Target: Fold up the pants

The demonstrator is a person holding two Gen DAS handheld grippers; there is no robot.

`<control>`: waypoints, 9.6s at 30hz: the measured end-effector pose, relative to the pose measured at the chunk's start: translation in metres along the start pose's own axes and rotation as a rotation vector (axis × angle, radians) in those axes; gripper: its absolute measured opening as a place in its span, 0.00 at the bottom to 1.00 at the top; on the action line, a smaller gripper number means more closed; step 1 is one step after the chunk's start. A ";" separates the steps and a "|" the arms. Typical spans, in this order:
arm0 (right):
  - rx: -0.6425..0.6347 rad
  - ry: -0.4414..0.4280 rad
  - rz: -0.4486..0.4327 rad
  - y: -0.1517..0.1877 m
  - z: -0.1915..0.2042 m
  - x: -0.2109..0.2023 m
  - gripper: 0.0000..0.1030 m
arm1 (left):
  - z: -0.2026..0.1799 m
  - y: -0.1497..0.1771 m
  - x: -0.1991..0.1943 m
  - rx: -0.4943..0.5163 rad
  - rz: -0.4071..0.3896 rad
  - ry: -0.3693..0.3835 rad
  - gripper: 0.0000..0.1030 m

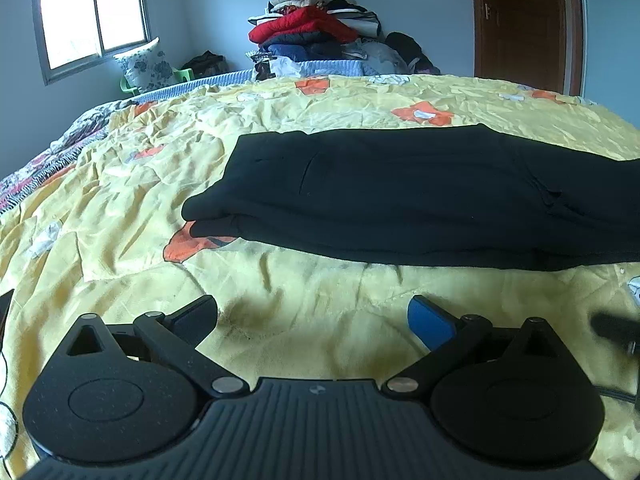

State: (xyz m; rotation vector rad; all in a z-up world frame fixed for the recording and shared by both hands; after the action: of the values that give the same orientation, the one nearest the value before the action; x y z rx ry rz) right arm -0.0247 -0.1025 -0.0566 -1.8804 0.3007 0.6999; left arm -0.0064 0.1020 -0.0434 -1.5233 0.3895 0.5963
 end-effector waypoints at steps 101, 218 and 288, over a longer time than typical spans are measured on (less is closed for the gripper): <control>0.374 0.129 -0.208 0.030 -0.124 -0.065 1.00 | -0.026 -0.004 0.008 0.004 0.007 0.065 1.00; 0.837 0.055 -0.207 0.102 -0.291 -0.012 0.20 | -0.262 -0.112 0.017 -0.086 0.174 0.862 0.75; 0.776 -0.502 -0.057 0.072 -0.286 0.072 0.30 | -0.119 -0.090 0.115 -0.210 0.309 0.751 0.22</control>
State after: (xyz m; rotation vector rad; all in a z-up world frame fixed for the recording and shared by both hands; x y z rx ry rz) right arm 0.0897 -0.3826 -0.0761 -0.9401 0.1556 0.8365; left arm 0.1535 0.0025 -0.0420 -1.8774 1.1809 0.2810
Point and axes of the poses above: each gripper's, at about its wrist camera, not at the fingertips, and x roughly the way its jaws point, z to its left, y to its underside, the point moved 1 cm from there along x, roughly the way its jaws point, and after that the axes turned 7 degrees about -x, right-handed, at the moved point
